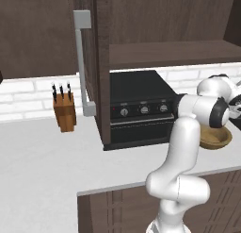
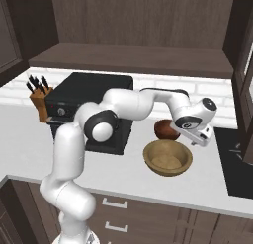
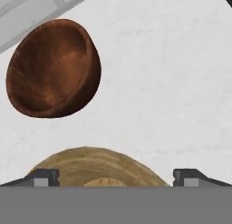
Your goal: Pick up the bowls on the counter and stack them on top of one another in the open cabinet. Place the smaller bowl on top of the larger bowl.
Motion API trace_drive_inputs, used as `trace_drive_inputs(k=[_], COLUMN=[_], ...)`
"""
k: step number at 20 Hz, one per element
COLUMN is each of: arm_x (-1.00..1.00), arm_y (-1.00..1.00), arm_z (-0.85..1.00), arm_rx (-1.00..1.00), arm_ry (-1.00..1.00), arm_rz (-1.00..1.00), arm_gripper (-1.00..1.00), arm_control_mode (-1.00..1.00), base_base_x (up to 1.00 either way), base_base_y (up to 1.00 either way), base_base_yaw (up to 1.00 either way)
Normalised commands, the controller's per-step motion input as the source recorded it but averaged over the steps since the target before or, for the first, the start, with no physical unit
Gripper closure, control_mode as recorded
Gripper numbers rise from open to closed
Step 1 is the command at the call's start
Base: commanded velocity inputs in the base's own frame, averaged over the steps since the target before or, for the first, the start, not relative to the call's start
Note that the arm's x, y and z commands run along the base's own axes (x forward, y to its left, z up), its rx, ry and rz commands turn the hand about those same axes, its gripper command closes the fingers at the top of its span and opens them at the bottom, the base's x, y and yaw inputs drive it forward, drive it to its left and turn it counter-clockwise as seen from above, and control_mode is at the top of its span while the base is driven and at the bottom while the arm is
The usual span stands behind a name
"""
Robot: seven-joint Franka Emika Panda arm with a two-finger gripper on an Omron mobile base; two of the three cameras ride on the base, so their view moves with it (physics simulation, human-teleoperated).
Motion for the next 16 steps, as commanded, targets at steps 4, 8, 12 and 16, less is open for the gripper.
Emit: trace_drive_inputs(k=[4,8,12,16], arm_x=[0.37,0.43,0.42,0.35], arm_y=[0.00,0.07,0.16,0.14], arm_z=[-0.03,-0.12,-0.10,0.00], arm_rx=[0.00,0.00,0.00,0.00], arm_ry=[-0.07,-0.01,0.00,0.00], arm_rz=[0.00,0.00,0.00,0.00], arm_gripper=[-1.00,-1.00,-1.00,-1.00], arm_control_mode=[-1.00,-1.00,-1.00,-1.00], base_base_x=[0.00,0.00,0.00,0.00], base_base_y=[0.00,0.00,0.00,0.00], base_base_yaw=[0.00,0.00,0.00,0.00])
